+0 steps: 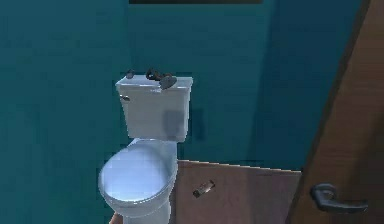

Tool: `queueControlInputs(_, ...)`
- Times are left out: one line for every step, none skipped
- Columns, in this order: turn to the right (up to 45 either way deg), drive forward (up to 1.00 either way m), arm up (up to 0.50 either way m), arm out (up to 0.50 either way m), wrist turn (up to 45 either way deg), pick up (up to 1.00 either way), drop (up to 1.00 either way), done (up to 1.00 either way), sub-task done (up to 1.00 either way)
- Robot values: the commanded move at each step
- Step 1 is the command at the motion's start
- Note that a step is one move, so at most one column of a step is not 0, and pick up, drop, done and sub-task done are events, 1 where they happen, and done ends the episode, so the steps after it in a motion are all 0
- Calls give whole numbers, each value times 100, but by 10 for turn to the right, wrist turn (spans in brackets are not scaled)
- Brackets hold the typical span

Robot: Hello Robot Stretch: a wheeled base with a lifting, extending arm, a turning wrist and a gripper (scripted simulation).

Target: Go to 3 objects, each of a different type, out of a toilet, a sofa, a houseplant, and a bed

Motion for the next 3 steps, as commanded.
queueControlInputs(0, 15, 0, 0, 0, 0, 0, 0, 0)
queueControlInputs(-180, 0, 0, 0, 0, 0, 0, 0, 0)
queueControlInputs(0, 0, 0, 0, 0, 0, 0, 100, 0)
